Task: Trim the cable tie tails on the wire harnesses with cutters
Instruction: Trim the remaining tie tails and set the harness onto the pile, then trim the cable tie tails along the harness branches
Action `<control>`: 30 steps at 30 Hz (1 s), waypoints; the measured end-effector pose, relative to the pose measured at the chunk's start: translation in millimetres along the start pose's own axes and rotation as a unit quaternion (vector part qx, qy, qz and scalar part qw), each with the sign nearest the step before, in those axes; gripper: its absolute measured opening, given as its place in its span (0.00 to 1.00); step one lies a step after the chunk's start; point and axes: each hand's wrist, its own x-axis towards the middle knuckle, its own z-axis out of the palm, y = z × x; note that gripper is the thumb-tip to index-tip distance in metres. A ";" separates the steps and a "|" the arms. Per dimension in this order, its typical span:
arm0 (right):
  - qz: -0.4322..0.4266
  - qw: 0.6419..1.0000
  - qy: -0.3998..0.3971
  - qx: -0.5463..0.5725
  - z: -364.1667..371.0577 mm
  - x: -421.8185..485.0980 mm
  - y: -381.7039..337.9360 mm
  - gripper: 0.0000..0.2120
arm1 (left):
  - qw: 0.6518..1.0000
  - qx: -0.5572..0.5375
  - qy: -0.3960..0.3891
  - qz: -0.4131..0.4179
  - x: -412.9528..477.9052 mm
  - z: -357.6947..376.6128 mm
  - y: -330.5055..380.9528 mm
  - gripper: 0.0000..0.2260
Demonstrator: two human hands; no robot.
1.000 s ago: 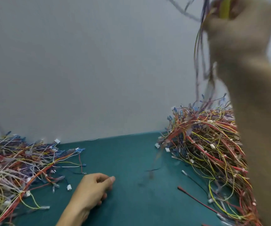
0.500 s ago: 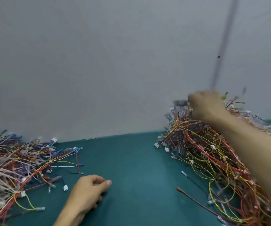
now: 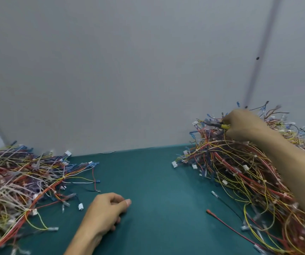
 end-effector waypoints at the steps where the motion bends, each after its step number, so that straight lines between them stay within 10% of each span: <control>1: -0.004 1.000 0.018 0.000 -5.5 -0.8 -1.7 0.19 | 1.000 -0.002 -0.001 -0.002 0.6 0.2 -0.7 0.05; 9: -0.113 0.970 0.180 0.116 -35.9 -59.7 -71.4 0.16 | 1.000 0.008 0.001 -0.009 2.6 1.3 -3.7 0.05; 16: -0.150 0.965 -0.070 0.203 45.4 -135.6 -145.7 0.07 | 1.000 0.014 0.008 -0.010 2.6 3.0 -3.7 0.04; 30: -0.149 0.978 -0.092 0.115 121.9 -153.8 -149.9 0.18 | 0.972 0.149 0.177 0.048 8.8 -23.9 -6.5 0.05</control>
